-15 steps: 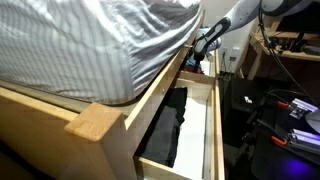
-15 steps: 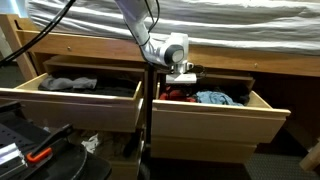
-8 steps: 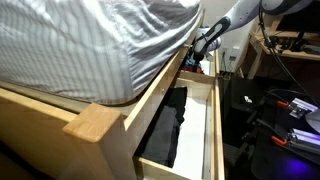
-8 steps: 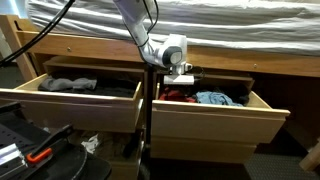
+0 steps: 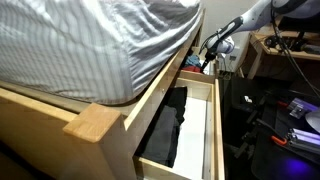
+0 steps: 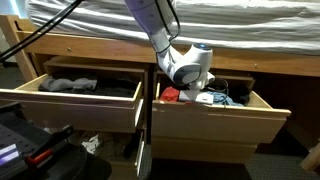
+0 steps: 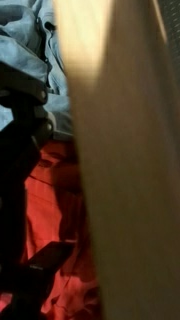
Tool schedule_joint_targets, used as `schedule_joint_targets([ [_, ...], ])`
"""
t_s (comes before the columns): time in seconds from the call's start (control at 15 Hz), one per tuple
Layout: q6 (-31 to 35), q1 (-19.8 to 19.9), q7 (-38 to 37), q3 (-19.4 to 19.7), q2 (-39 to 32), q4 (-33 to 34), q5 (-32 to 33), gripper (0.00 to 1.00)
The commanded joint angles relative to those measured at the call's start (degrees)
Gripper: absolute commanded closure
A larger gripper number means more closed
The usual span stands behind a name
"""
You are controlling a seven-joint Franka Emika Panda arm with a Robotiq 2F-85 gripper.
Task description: Remove the red shirt from the right drawer and put it in the left drawer
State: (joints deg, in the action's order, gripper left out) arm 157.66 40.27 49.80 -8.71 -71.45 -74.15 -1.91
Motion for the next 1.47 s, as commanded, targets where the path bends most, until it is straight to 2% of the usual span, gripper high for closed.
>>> schedule_joint_targets([
  [0.0,-0.24,-0.01,-0.05,-0.02,-0.31,0.51,0.15,0.0],
  [0.07,-0.24,-0.14,-0.07,-0.02,-0.31,0.5,0.15,0.0],
  [0.13,-5.79,-3.59,-1.68,5.2,1.27,0.15,3.24,0.0],
  [0.27,-4.53,-5.96,-2.3,7.32,1.66,-0.9,5.82,0.0],
  [0.33,-3.75,-3.28,-0.77,4.56,0.08,0.73,3.75,0.0],
  [0.6,-3.72,-3.97,-1.33,5.04,0.05,0.72,3.92,0.0],
  [0.67,-1.31,-1.45,2.31,0.79,0.25,-0.16,2.72,0.0],
  [0.87,3.89,3.06,6.77,-8.28,0.59,-2.53,-0.17,0.0],
  [0.93,0.95,-0.39,3.14,-3.06,-0.01,-0.04,1.22,0.0],
  [1.07,2.01,1.08,4.45,-6.37,0.04,-0.36,0.55,0.0],
  [1.27,2.2,1.44,4.49,-6.76,0.04,-0.52,0.52,0.0],
  [1.4,-1.47,-0.24,3.2,-5.53,0.34,0.2,0.86,0.0],
])
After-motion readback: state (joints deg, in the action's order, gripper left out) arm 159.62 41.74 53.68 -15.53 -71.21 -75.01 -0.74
